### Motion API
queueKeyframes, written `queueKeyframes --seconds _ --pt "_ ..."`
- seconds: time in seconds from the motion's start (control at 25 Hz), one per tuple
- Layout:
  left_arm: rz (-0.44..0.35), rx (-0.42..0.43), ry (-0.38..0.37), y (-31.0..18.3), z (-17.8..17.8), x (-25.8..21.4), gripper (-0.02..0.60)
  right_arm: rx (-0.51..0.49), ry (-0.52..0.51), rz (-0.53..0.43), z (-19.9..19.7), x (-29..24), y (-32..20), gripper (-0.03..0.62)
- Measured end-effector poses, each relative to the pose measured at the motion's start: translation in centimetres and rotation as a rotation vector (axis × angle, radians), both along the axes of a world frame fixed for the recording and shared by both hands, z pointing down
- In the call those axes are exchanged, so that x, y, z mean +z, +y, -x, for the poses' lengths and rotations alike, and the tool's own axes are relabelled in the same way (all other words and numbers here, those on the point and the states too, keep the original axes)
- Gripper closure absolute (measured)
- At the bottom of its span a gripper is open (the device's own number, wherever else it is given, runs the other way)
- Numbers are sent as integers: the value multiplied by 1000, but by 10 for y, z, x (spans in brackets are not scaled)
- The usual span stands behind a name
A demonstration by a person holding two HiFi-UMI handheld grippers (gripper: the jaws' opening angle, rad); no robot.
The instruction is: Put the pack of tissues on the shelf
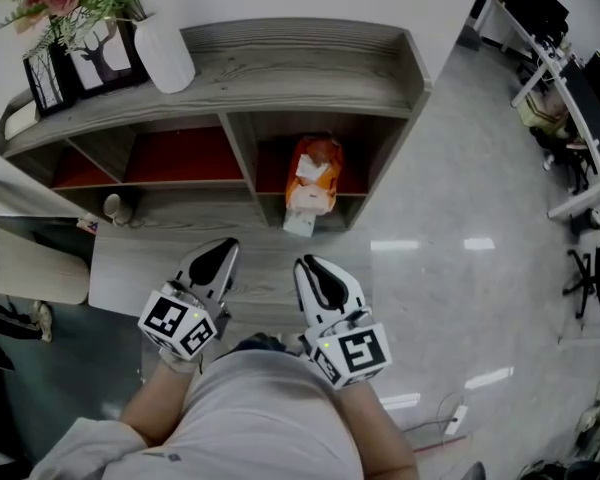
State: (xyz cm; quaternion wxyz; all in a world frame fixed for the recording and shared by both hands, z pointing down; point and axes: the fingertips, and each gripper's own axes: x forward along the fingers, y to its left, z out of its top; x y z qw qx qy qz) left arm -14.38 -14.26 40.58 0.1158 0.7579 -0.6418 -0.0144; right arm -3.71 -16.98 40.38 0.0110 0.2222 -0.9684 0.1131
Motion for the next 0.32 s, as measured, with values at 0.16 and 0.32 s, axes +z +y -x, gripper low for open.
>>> queueKeyframes --seconds 0.16,0.32 --pt "-1 6 3 2 -2 -1 558 -3 4 0 1 0 1 542" --pt "3 12 10 4 -3 1 558 -6 5 -1 2 0 2 542"
